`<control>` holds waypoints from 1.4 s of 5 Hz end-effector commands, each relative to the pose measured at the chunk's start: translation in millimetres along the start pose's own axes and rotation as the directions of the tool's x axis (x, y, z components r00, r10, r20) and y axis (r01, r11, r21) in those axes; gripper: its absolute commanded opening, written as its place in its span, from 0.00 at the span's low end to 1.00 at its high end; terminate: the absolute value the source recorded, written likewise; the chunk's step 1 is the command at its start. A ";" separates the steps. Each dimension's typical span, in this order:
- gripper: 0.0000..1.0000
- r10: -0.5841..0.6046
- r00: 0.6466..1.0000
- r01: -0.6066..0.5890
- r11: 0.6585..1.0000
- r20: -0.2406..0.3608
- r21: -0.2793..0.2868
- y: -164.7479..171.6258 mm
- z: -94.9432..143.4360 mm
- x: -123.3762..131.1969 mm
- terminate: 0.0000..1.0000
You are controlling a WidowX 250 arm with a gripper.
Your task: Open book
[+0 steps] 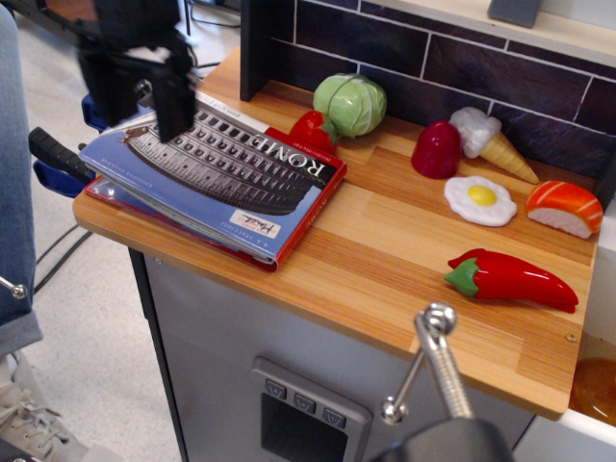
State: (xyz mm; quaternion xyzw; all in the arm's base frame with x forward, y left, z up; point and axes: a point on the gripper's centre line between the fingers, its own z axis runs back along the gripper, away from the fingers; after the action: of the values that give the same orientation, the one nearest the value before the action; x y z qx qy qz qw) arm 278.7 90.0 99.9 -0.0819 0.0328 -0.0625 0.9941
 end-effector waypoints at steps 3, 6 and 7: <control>1.00 -0.030 0.996 0.022 0.995 0.084 0.094 69.5 -6.7 10.5 0.00; 1.00 -0.020 0.996 0.013 0.997 0.091 0.078 65.8 -16.9 36.2 0.00; 1.00 -0.021 0.995 0.014 0.997 0.100 0.079 58.5 -19.1 35.2 0.00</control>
State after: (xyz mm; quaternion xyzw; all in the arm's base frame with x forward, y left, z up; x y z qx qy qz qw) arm 312.5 135.1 46.9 -0.0654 0.0073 -0.0683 0.9955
